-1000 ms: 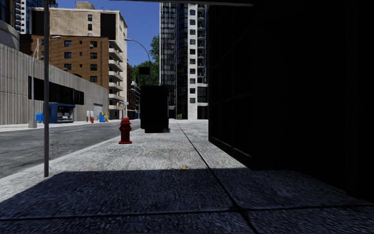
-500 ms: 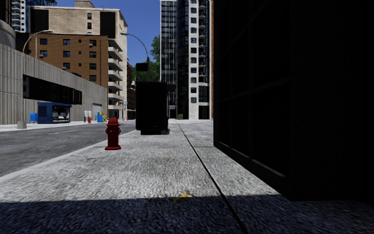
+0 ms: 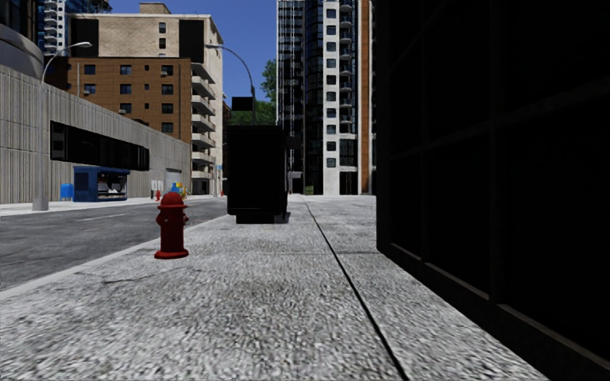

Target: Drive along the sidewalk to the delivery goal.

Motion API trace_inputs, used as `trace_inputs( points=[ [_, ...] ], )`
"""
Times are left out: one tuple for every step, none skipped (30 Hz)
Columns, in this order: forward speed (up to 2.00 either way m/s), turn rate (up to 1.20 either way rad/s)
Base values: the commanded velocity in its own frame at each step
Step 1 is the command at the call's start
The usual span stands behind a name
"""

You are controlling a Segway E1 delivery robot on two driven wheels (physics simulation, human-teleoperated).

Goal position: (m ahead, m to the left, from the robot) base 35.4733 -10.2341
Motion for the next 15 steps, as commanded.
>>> trace_inputs(
  points=[
    [2.0, 0.0],
    [2.0, 0.0],
    [2.0, 0.0],
    [2.0, 0.0],
    [2.0, 0.0],
    [2.0, 0.0],
    [2.0, 0.0],
    [2.0, 0.0],
    [2.0, 0.0],
    [2.0, 0.0],
    [2.0, 0.0],
    [2.0, 0.0],
    [2.0, 0.0],
    [2.0, 0.0],
    [2.0, 0.0]
  ],
)
